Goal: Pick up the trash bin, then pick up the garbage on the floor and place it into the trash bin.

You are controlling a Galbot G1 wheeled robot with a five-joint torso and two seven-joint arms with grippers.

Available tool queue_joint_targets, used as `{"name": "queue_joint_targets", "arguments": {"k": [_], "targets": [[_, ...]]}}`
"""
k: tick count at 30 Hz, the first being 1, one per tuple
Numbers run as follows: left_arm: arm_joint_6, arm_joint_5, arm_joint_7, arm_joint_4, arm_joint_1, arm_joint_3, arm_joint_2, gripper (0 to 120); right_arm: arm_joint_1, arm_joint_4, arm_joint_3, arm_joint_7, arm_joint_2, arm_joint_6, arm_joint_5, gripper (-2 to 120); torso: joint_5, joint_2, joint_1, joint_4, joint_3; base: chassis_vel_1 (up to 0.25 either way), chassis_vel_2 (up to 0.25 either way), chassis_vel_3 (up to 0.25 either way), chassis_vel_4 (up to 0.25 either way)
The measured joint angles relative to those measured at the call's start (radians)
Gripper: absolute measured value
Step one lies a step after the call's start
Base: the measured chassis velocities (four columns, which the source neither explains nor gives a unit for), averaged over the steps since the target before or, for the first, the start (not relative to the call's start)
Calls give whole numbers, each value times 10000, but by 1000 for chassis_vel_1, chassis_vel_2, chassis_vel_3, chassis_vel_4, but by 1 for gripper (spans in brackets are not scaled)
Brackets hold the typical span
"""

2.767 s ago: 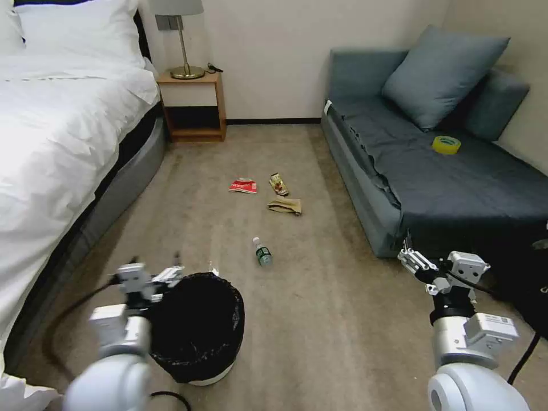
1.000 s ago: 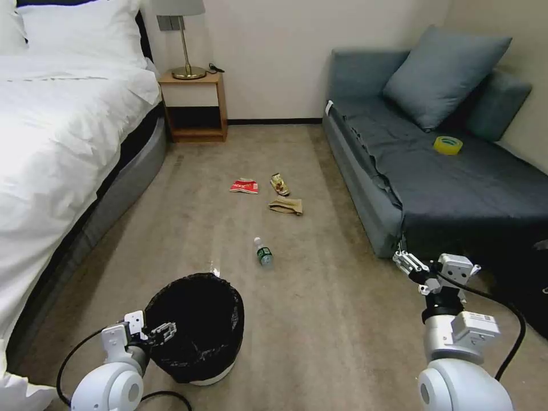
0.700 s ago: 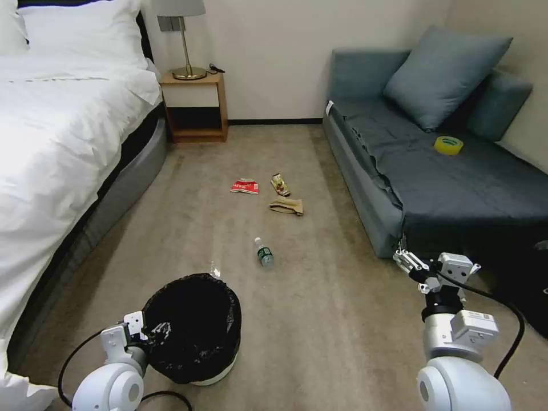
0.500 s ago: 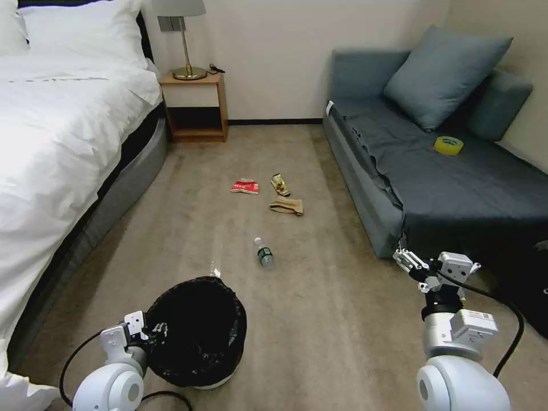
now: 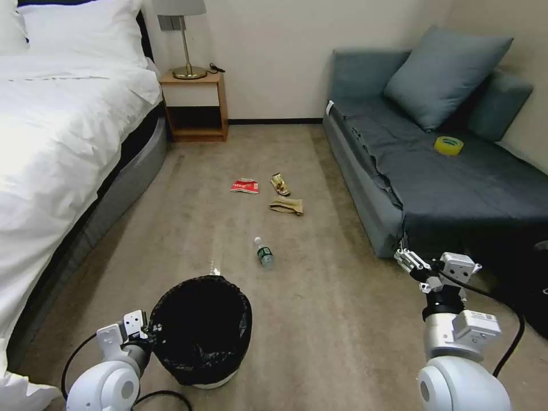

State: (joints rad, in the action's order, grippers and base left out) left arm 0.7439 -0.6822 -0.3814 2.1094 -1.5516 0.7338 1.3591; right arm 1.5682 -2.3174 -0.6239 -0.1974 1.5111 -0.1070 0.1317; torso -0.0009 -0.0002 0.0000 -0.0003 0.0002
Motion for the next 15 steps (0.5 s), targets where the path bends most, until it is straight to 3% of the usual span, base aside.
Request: {"name": "queue_joint_targets", "arguments": {"k": [7, 11, 15], "targets": [[-20, 273, -124, 982, 15, 436, 163, 3, 20, -241, -60, -49, -216, 287, 545, 100, 10, 0, 0, 0, 0, 0, 0, 0, 0], [-35, 1128, -145, 1713, -71, 687, 313, 3, 124, -239, -83, 22, -425, 765, 782, 100, 8, 0, 0, 2, -1, 0, 0, 0, 0], [-48, 1440, -140, 1984, -200, 782, 418, 3, 191, -181, -42, 149, -532, 1032, 946, 100, 9, 0, 0, 1, -1, 0, 0, 0, 0]]}}
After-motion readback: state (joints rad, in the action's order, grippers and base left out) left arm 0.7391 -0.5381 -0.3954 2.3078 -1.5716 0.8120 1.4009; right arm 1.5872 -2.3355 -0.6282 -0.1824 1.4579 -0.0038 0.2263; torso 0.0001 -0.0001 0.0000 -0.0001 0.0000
